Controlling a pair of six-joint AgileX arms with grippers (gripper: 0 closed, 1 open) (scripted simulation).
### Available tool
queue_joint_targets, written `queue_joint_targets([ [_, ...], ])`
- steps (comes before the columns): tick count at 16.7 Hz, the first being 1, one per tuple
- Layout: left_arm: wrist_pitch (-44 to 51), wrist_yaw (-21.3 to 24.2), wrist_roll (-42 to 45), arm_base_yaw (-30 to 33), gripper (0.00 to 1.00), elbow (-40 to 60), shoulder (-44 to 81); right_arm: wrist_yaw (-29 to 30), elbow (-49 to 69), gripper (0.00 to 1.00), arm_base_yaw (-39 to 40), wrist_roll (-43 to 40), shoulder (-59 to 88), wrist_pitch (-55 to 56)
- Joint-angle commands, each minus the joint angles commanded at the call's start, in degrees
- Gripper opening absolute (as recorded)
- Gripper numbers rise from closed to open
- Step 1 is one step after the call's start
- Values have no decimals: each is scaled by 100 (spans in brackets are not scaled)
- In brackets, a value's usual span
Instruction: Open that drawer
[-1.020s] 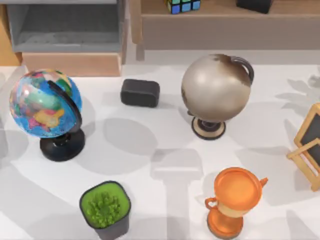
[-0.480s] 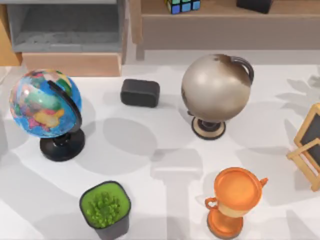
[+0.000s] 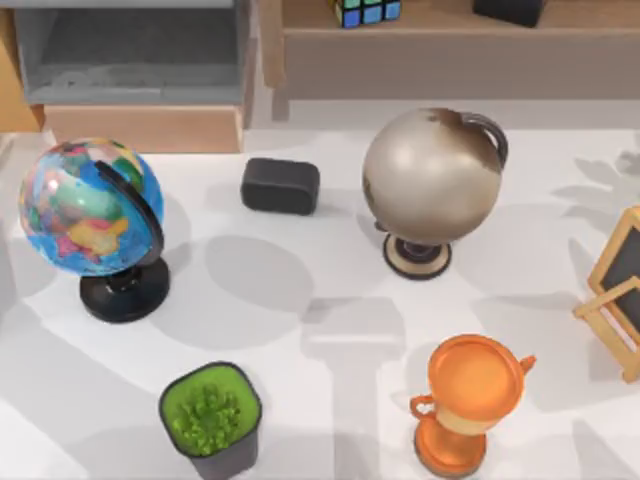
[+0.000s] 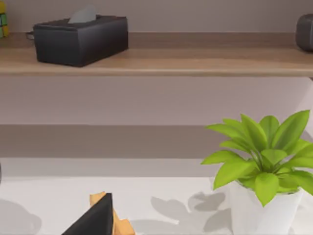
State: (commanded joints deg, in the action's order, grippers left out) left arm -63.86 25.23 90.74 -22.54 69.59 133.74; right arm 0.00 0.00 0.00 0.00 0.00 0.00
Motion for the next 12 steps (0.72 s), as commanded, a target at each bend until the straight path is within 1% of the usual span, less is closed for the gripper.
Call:
queue_joint_targets([
  [6, 0, 0, 0, 0, 2, 0, 0, 0, 0, 100, 0, 0, 0, 0],
  [7, 0, 0, 0, 0, 0, 0, 0, 0, 0, 100, 0, 0, 0, 0],
  [12, 0, 0, 0, 0, 0, 0, 0, 0, 0, 100, 0, 0, 0, 0],
])
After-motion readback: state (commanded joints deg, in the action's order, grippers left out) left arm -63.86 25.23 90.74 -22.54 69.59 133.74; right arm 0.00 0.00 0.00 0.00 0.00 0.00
